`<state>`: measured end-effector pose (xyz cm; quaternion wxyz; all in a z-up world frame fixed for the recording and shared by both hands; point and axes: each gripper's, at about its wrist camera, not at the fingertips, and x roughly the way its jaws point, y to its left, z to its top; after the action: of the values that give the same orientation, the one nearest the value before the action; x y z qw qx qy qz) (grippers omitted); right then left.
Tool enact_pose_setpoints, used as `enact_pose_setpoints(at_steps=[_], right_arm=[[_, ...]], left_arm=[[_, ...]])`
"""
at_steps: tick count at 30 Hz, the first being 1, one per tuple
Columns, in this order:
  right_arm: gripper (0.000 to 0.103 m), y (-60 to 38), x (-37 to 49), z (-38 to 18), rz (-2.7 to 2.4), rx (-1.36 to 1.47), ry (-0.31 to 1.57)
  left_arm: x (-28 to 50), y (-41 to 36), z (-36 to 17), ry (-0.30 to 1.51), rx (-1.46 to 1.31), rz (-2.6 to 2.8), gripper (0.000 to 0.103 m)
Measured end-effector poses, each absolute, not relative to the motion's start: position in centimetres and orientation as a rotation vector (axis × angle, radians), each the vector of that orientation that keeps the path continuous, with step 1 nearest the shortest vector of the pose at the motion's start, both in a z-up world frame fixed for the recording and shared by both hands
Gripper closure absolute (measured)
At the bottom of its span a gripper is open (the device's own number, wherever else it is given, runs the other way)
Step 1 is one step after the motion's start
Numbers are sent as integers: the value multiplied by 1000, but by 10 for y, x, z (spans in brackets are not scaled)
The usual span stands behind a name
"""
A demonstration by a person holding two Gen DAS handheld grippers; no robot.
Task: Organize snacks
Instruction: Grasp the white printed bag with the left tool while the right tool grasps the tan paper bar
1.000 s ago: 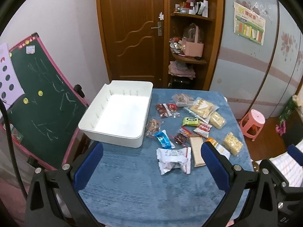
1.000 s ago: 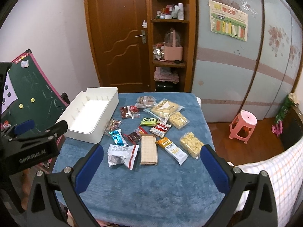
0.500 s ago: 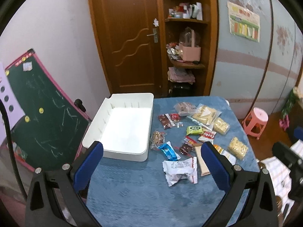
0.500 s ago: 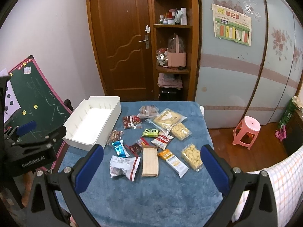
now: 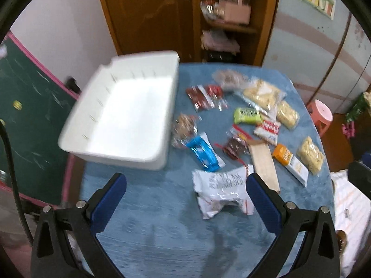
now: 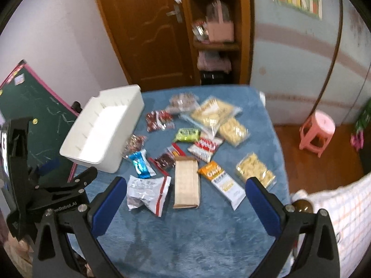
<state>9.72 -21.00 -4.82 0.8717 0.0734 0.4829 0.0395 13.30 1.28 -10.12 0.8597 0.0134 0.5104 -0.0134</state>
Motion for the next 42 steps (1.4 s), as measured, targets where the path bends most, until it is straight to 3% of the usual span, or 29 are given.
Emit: enact_pose_setpoints(at_steps=[5, 12, 21, 33, 42], right_arm=[[14, -221, 122, -97, 67, 201, 1129], [25, -217, 140, -162, 83, 218, 1261], [26, -197, 154, -212, 90, 176, 1350], [26, -176, 156, -236, 49, 26, 1323], [30, -172, 144, -239, 44, -26, 1275]], left_arm=[[146, 8, -141, 1181, 0, -61, 1], [159, 12, -182, 1311, -128, -44, 1], [168, 12, -216, 1390, -269, -81, 1], [183, 5, -245, 1461, -408, -173, 1], [188, -28, -261, 1500, -310, -203, 1]])
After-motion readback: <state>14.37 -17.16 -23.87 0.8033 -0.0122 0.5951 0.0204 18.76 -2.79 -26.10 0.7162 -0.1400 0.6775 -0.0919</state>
